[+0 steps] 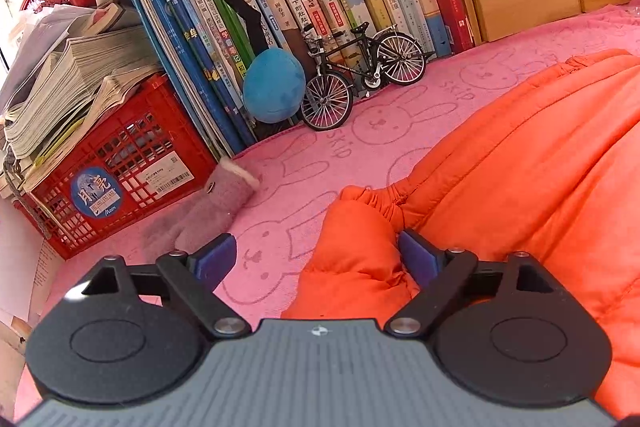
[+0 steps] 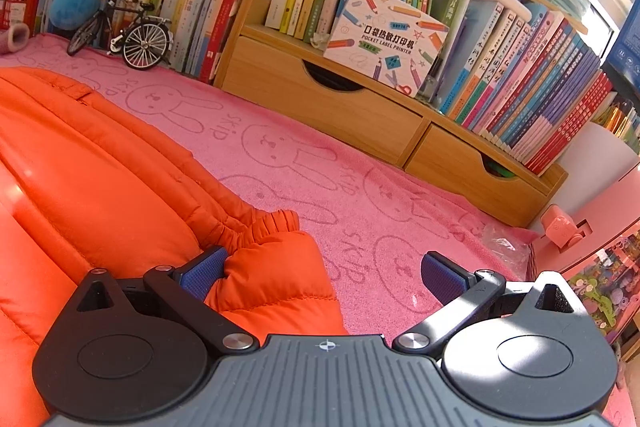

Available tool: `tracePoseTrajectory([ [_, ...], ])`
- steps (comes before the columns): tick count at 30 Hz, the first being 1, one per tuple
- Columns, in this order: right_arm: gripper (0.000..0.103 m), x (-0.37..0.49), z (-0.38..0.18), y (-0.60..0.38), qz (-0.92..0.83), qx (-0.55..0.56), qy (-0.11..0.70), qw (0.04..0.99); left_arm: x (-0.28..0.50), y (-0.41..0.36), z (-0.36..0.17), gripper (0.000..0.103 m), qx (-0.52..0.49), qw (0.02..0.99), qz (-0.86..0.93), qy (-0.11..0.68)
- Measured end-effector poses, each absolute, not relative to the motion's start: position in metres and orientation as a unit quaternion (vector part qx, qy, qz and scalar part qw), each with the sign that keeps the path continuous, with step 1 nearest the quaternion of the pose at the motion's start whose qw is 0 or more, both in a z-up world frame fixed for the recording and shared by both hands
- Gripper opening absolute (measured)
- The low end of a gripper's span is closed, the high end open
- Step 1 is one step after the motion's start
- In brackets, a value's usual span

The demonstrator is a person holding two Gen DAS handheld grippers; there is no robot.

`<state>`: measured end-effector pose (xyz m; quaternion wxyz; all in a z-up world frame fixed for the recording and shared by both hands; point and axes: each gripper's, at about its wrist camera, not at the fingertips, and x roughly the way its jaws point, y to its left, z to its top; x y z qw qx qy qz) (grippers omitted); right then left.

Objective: Fold clothes

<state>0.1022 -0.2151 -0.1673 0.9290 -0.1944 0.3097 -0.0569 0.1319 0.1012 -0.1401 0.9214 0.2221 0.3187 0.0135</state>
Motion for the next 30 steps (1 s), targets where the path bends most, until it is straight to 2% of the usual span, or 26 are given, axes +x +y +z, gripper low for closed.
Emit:
tracePoseTrajectory([
  [4, 0.102, 0.078, -0.13, -0.198, -0.097, -0.2, 0.294, 0.93, 0.106, 0.101, -0.1, 0.088, 0.169, 0.937, 0.027, 0.304],
  [7, 0.099, 0.041, -0.117, -0.173, -0.056, -0.135, 0.307, 0.94, 0.079, 0.1, -0.068, 0.088, 0.092, 0.95, -0.012, 0.297],
  [9, 0.086, 0.017, -0.108, -0.156, -0.029, -0.092, 0.314, 0.944, 0.062, 0.09, -0.054, 0.088, 0.065, 0.952, -0.066, 0.291],
  [10, 0.072, 0.005, -0.104, -0.148, -0.015, -0.07, 0.318, 0.945, 0.055, 0.084, -0.049, 0.088, 0.059, 0.951, -0.093, 0.288],
  [11, 0.064, -0.007, -0.099, -0.14, -0.001, -0.048, 0.321, 0.946, 0.049, 0.076, -0.046, 0.088, 0.063, 0.949, -0.117, 0.287],
  [14, 0.049, -0.042, -0.087, -0.115, 0.038, 0.015, 0.329, 0.943, 0.046, 0.049, -0.051, 0.084, 0.076, 0.936, -0.17, 0.299],
  [17, 0.039, -0.045, -0.093, -0.093, 0.051, 0.038, 0.346, 0.936, 0.055, 0.025, -0.066, 0.081, 0.073, 0.922, -0.197, 0.326],
  [20, 0.036, -0.04, -0.102, -0.076, 0.054, 0.031, 0.353, 0.934, 0.068, 0.001, -0.092, 0.078, 0.092, 0.906, -0.2, 0.362],
  [22, 0.036, -0.038, -0.11, -0.07, 0.05, 0.02, 0.357, 0.933, 0.075, -0.008, -0.106, 0.08, 0.118, 0.901, -0.193, 0.371],
  [27, 0.036, -0.039, -0.13, -0.066, 0.053, 0.003, 0.364, 0.93, 0.095, -0.017, -0.126, 0.1, 0.153, 0.895, -0.173, 0.382],
  [30, 0.036, -0.041, -0.137, -0.065, 0.05, 0.006, 0.364, 0.93, 0.11, -0.017, -0.129, 0.103, 0.149, 0.891, -0.164, 0.396],
])
